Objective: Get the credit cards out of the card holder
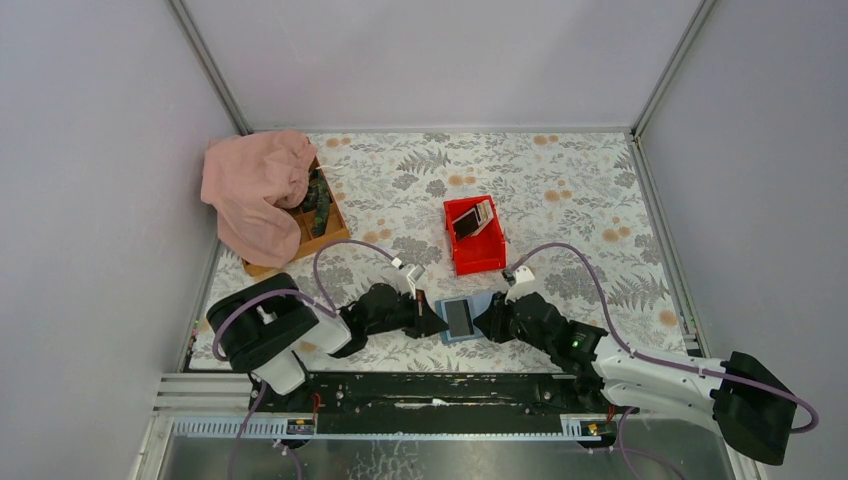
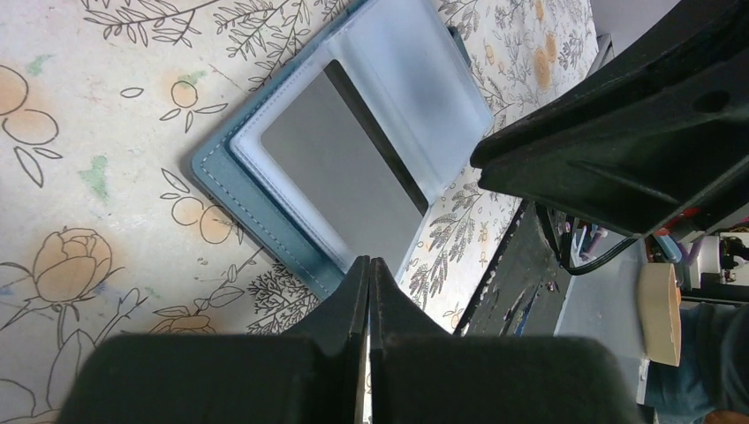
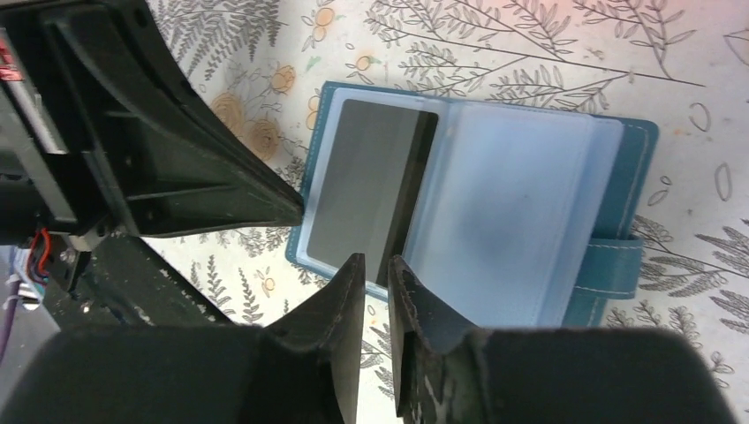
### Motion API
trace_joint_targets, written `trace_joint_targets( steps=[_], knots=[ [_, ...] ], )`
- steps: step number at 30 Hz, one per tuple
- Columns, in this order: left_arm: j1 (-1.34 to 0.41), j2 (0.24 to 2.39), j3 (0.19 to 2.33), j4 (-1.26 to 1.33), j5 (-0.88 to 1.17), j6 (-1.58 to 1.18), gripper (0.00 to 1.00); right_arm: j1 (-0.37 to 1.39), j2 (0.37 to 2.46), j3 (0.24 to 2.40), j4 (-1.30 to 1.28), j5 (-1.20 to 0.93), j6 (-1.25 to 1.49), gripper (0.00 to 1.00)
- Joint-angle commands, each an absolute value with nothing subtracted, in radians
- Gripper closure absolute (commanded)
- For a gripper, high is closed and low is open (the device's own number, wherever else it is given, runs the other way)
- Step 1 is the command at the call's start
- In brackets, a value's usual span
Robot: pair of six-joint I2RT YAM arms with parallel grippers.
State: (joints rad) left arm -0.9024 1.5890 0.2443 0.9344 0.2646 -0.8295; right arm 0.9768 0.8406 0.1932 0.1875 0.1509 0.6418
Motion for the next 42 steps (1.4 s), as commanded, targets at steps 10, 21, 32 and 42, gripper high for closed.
trace_joint_targets(
  steps=[10, 21, 32, 42],
  knots=[
    [-0.898, 1.666, 0.234, 1.078, 0.263, -0.851, 1.0, 0.925, 0.86, 0.159, 0.322, 0.047, 0.641, 0.7],
    [-0.897, 1.669, 0.231, 1.064, 0.258, -0.845, 1.0, 0.888, 0.932, 0.129, 0.412, -0.027, 0.645, 0.64],
    [-0.898, 1.676, 0.228, 1.065, 0.255, -0.845, 1.0, 0.866, 1.016, 0.115, 0.496, -0.081, 0.659, 0.64],
    [-0.897, 1.677, 0.219, 1.077, 0.257, -0.85, 1.0, 0.859, 1.071, 0.106, 0.532, -0.091, 0.671, 0.53]
  ],
)
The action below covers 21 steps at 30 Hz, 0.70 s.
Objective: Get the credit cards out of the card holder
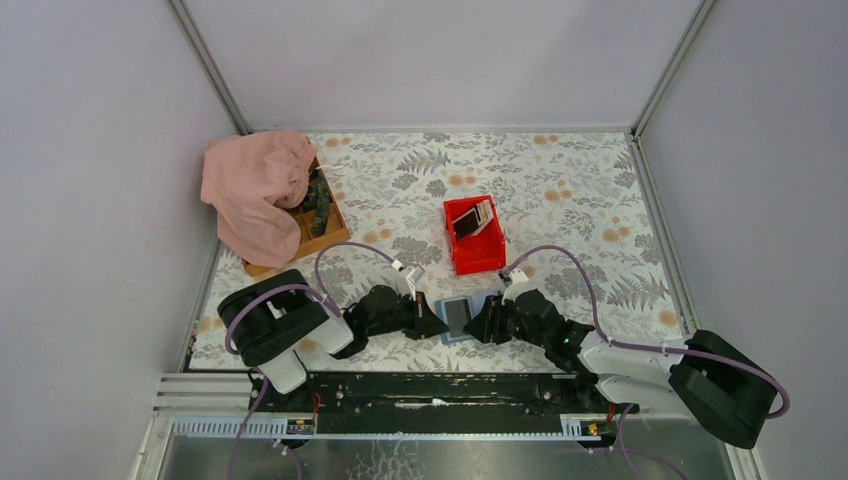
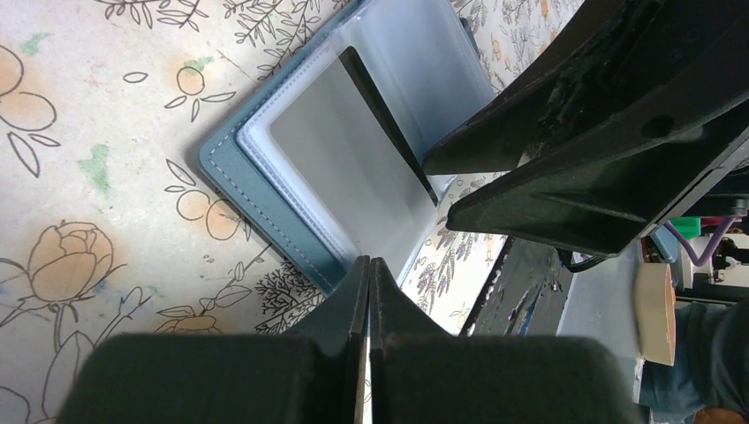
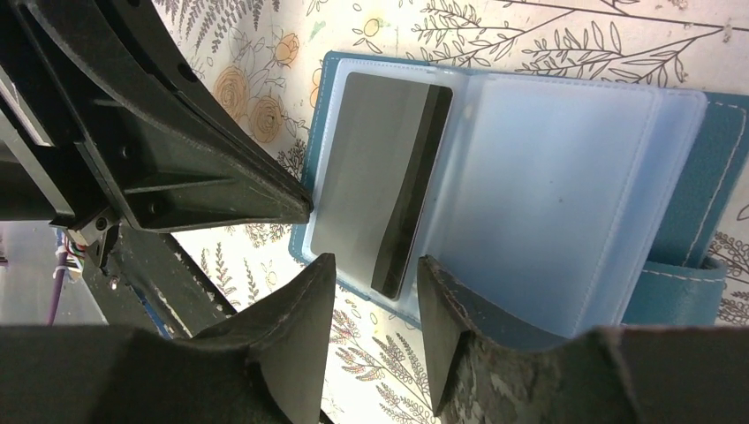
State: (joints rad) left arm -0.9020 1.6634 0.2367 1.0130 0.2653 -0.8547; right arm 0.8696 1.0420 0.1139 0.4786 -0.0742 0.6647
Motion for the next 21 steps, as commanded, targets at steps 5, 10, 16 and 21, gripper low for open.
trace_joint_targets(
  steps=[5, 10, 16, 21],
  knots=[
    [-0.896, 1.672, 0.212, 1.08, 0.255, -0.851, 1.0, 0.859, 1.122, 0.106, 0.579, -0.115, 0.68, 0.53],
    [-0.896, 1.674, 0.211, 1.08, 0.254, -0.851, 1.0, 0.856, 1.12, 0.097, 0.608, -0.136, 0.689, 0.53],
    [-0.896, 1.686, 0.213, 1.092, 0.259, -0.853, 1.0, 0.85, 1.051, 0.074, 0.623, -0.16, 0.693, 0.53],
    [-0.896, 1.703, 0.212, 1.112, 0.266, -0.861, 1.0, 0.848, 1.012, 0.062, 0.655, -0.198, 0.696, 0.53]
  ],
)
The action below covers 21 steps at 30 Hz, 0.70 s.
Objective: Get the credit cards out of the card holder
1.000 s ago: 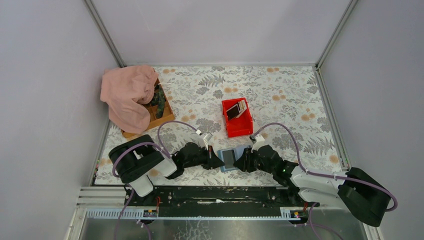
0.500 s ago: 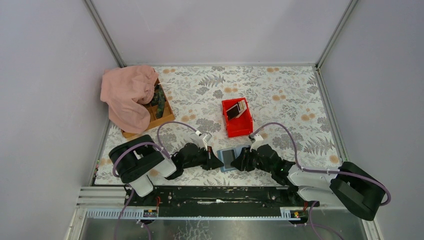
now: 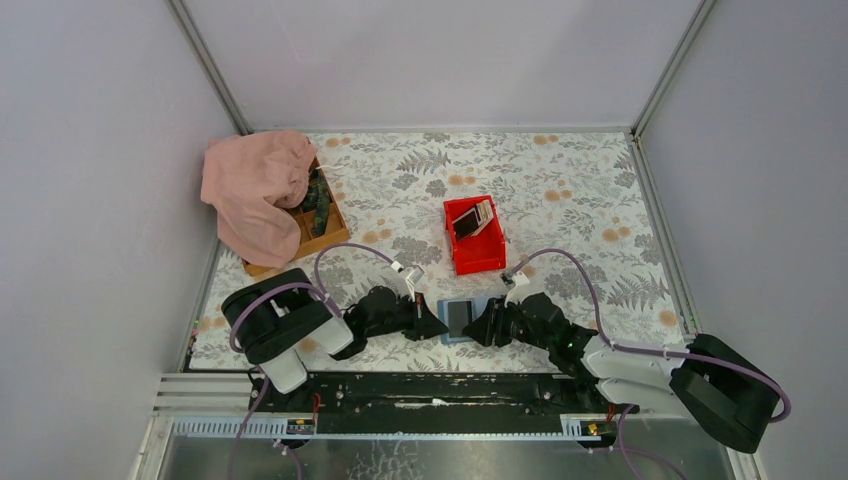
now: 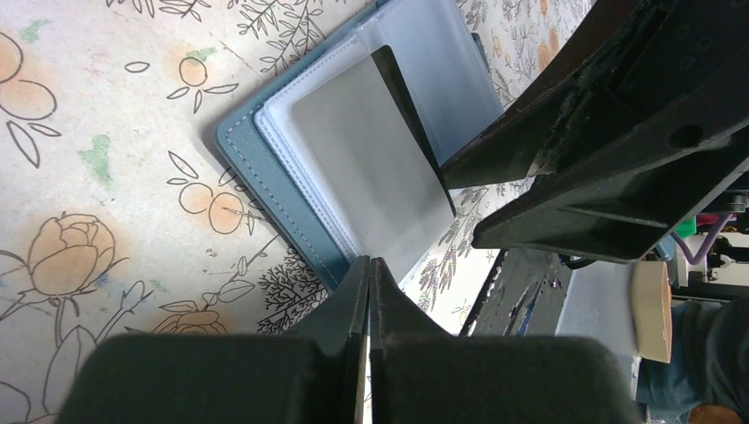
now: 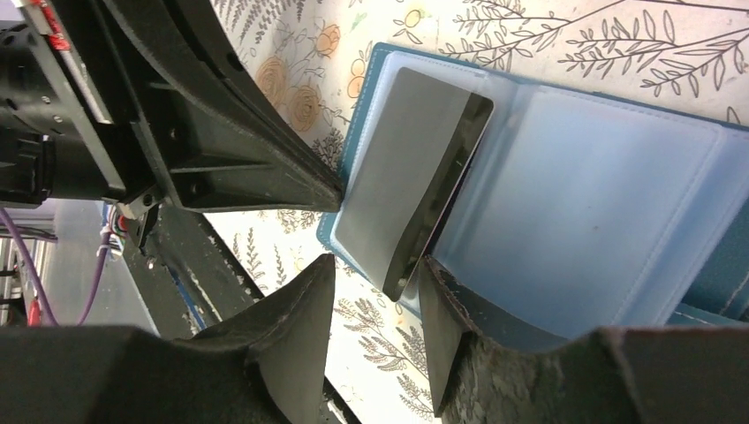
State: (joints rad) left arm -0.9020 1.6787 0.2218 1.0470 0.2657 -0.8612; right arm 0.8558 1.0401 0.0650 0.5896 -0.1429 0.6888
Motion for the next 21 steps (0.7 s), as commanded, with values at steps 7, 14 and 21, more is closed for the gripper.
trace_joint_targets(
  steps=[7, 14, 21],
  knots=[
    [-0.896, 1.709, 0.21, 1.123, 0.27, -0.865, 1.0, 0.846, 1.038, 0.06, 0.699, -0.221, 0.702, 0.53],
    [-0.896, 1.71, 0.21, 1.123, 0.27, -0.865, 1.0, 0.842, 1.072, 0.06, 0.75, -0.238, 0.716, 0.53],
    [-0.896, 1.716, 0.21, 1.133, 0.275, -0.866, 1.0, 0.836, 1.081, 0.06, 0.778, -0.238, 0.726, 0.54]
  ],
)
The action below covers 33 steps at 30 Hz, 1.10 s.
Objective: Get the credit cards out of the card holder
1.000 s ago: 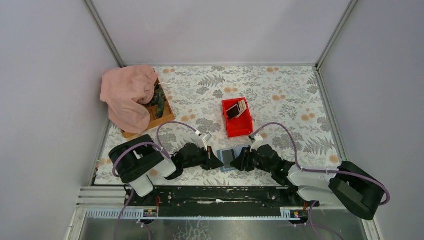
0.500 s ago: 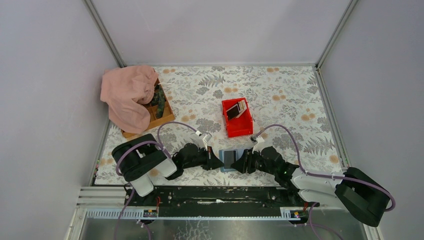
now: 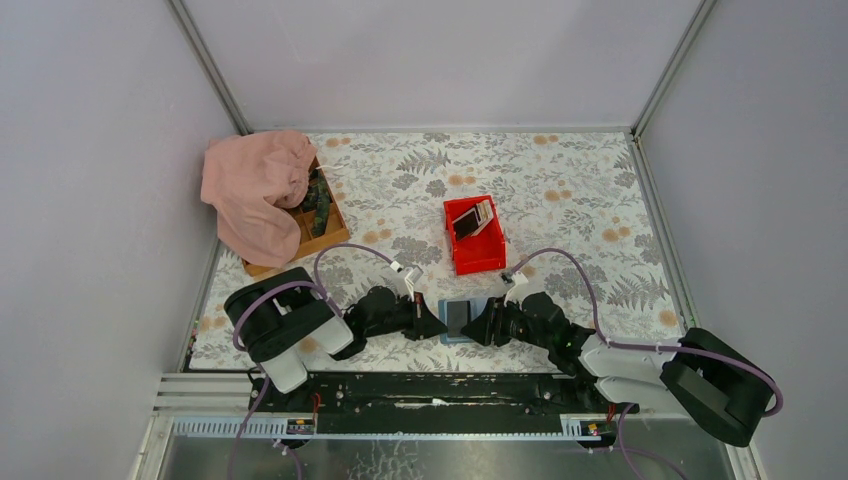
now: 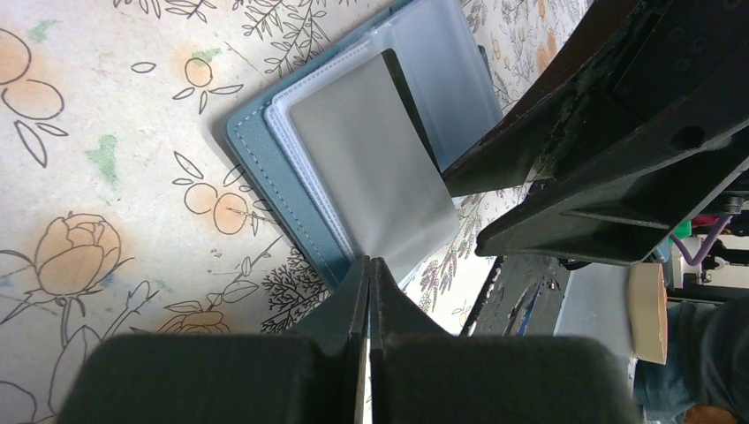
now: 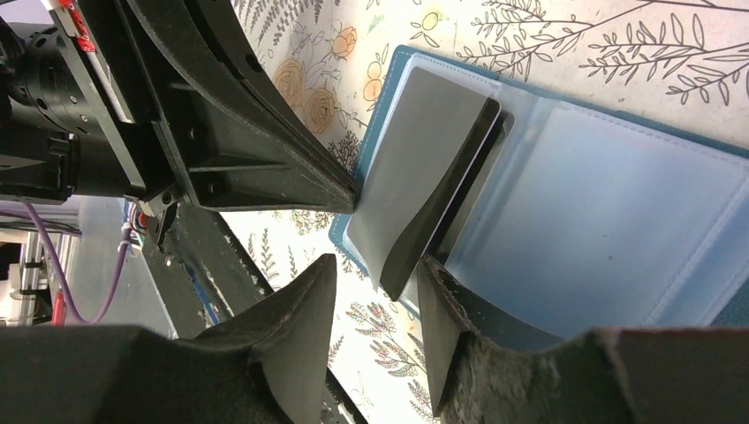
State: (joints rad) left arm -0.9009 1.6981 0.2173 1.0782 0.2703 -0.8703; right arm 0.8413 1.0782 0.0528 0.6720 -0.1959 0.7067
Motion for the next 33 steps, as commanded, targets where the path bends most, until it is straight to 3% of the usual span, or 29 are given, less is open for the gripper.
trace_joint_targets(
  steps=[1, 13, 25, 33],
  knots=[
    [-0.896, 1.718, 0.209, 1.134, 0.275, -0.867, 1.0, 0.835, 1.082, 0.06, 0.783, -0.239, 0.727, 0.54],
    [-0.893, 1.72, 0.218, 1.131, 0.284, -0.865, 1.0, 0.826, 1.095, 0.072, 0.829, -0.279, 0.736, 0.55],
    [-0.89, 1.714, 0.218, 1.121, 0.288, -0.861, 1.0, 0.826, 1.248, 0.087, 0.971, -0.332, 0.755, 0.58],
    [-0.887, 1.72, 0.219, 1.123, 0.291, -0.862, 1.0, 0.823, 1.15, 0.088, 0.865, -0.293, 0.726, 0.58]
  ],
)
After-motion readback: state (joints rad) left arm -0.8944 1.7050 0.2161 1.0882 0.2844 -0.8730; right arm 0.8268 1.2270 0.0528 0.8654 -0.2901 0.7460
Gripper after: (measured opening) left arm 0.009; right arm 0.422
